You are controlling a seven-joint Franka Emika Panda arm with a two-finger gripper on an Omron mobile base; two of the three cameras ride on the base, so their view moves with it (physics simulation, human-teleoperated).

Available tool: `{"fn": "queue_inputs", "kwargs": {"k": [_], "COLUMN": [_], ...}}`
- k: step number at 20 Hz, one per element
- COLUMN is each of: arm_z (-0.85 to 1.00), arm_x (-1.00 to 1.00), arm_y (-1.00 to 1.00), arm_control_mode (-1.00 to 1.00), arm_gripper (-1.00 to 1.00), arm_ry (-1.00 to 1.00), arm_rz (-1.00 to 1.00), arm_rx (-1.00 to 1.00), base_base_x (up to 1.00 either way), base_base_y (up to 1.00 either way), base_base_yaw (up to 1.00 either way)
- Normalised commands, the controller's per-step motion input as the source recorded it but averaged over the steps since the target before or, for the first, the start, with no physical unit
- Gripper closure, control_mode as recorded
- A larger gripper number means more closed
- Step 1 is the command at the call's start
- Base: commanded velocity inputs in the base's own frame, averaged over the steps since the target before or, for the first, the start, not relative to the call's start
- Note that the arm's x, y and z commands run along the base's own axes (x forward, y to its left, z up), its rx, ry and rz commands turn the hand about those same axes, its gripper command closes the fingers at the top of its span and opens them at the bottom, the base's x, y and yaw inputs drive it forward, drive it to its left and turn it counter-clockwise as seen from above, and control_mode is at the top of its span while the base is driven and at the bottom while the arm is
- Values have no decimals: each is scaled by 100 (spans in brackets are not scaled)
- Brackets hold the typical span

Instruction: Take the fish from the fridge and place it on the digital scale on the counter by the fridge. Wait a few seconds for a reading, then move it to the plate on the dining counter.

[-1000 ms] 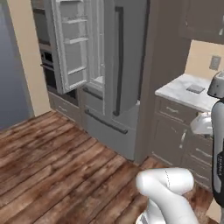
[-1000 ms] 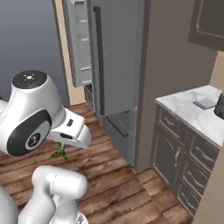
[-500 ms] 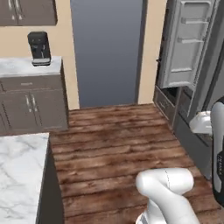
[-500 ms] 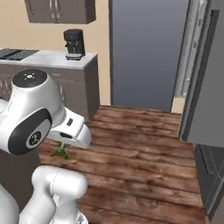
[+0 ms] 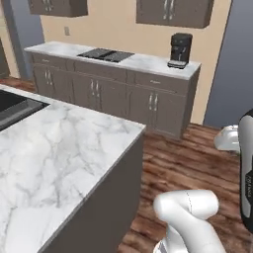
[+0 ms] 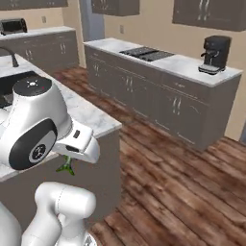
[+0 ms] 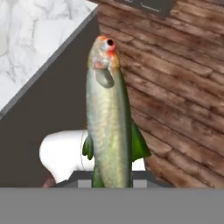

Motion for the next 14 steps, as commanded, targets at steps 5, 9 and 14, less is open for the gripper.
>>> {"fn": "queue_inputs", "kwargs": {"k": [5, 9, 14], "arm_z": [0, 0, 0], "arm_x": [0, 0, 0], "arm_y": [0, 0, 0], "arm_control_mode": [100, 100, 100], "arm_gripper": [100, 100, 100], "arm_ry": [0, 0, 0], "arm_rz": [0, 0, 0], "arm_rx": [0, 0, 0], "base_base_x": [-7, -27, -51], "base_base_y": [0, 0, 28], "base_base_yaw": [99, 96, 72]}}
